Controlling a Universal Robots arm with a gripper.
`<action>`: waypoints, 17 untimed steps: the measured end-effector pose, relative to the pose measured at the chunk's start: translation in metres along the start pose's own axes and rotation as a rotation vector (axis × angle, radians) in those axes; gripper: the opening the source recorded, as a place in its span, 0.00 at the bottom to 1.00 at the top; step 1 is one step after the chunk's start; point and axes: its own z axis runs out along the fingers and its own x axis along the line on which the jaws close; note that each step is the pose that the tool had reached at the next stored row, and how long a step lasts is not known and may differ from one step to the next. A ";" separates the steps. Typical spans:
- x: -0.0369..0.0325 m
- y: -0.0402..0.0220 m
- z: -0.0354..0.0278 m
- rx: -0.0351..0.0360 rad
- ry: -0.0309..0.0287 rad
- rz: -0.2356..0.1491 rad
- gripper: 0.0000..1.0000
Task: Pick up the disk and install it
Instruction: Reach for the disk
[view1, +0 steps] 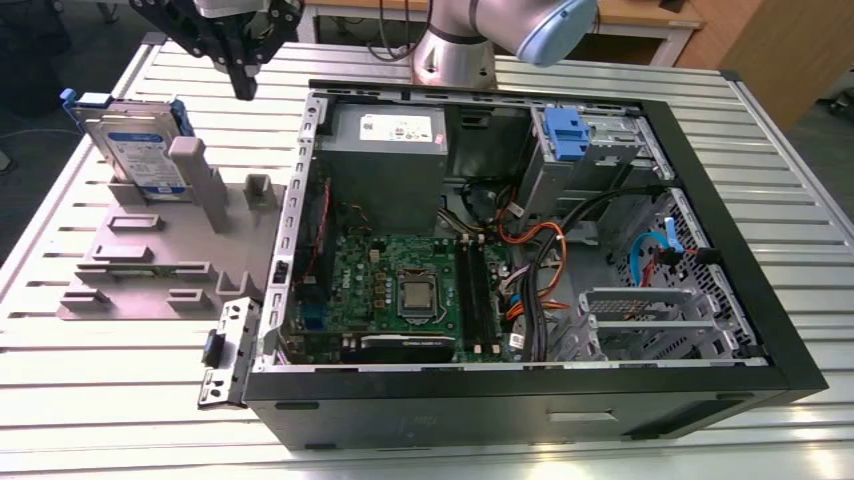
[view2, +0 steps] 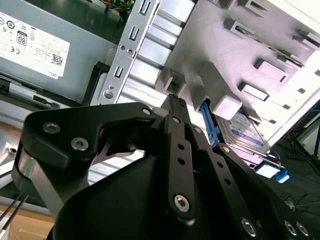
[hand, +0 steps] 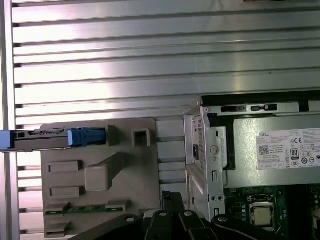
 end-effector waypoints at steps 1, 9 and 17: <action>0.0012 -0.0001 0.0001 0.0000 0.0005 0.000 0.11; 0.0037 -0.0003 0.0002 0.0002 0.0020 0.000 0.11; 0.0111 -0.0006 0.0003 0.0002 0.0026 0.000 0.11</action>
